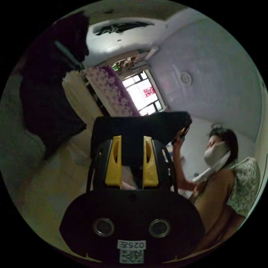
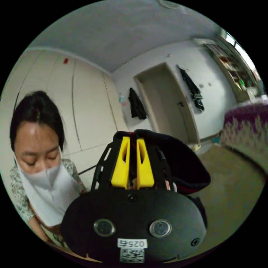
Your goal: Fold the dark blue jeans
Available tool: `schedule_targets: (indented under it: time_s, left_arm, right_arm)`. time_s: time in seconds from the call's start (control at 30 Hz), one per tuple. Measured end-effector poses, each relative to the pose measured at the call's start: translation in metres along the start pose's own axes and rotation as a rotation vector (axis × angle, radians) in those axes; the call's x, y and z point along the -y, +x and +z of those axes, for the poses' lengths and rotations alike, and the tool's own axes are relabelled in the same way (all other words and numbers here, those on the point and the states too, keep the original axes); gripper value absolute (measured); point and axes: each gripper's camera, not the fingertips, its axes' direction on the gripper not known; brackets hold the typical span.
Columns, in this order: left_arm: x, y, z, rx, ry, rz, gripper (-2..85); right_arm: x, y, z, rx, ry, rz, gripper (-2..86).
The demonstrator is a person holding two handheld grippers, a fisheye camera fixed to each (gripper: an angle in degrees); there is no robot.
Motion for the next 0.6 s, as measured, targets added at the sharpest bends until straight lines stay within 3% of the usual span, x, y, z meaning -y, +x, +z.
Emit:
schedule_targets:
  time_s: [0.1, 0.13, 0.23, 0.27, 0.33, 0.43, 0.5, 0.53, 0.6]
  left_arm:
    - [0.014, 0.043, 0.0, 0.128, -0.117, 0.114, 7.8]
    - [0.016, 0.048, 0.002, 0.125, -0.125, 0.12, 7.7]
    - [0.02, 0.057, 0.022, 0.046, -0.143, 0.094, 7.3]
    - [0.019, 0.059, 0.034, 0.029, -0.161, 0.084, 7.0]
    - [0.012, 0.061, 0.057, 0.02, -0.203, 0.065, 6.8]
    - [-0.019, 0.055, 0.101, 0.005, -0.299, -0.021, 6.4]
    - [-0.048, 0.046, 0.142, -0.046, -0.388, -0.119, 6.5]
    - [-0.053, 0.044, 0.153, -0.048, -0.414, -0.136, 6.5]
    - [-0.062, 0.047, 0.198, -0.03, -0.51, -0.154, 7.3]
  right_arm:
    - [0.048, -0.039, -0.036, 0.093, -0.156, -0.103, 3.9]
    - [0.053, -0.052, -0.047, 0.043, -0.207, -0.121, 3.9]
    - [0.05, -0.111, -0.098, -0.245, -0.617, -0.155, 4.1]
    - [0.035, -0.125, -0.122, -0.34, -0.76, -0.084, 4.2]
    - [0.0, -0.136, -0.168, -0.502, -0.816, 0.109, 4.6]
    - [-0.105, -0.143, -0.238, -0.77, -0.926, 0.459, 5.2]
    - [-0.214, -0.148, -0.277, -0.899, -1.146, 0.746, 1.9]
    - [-0.237, -0.151, -0.287, -0.918, -1.171, 0.815, 0.6]
    - [-0.276, -0.169, -0.33, -0.886, -0.913, 1.039, 0.2]
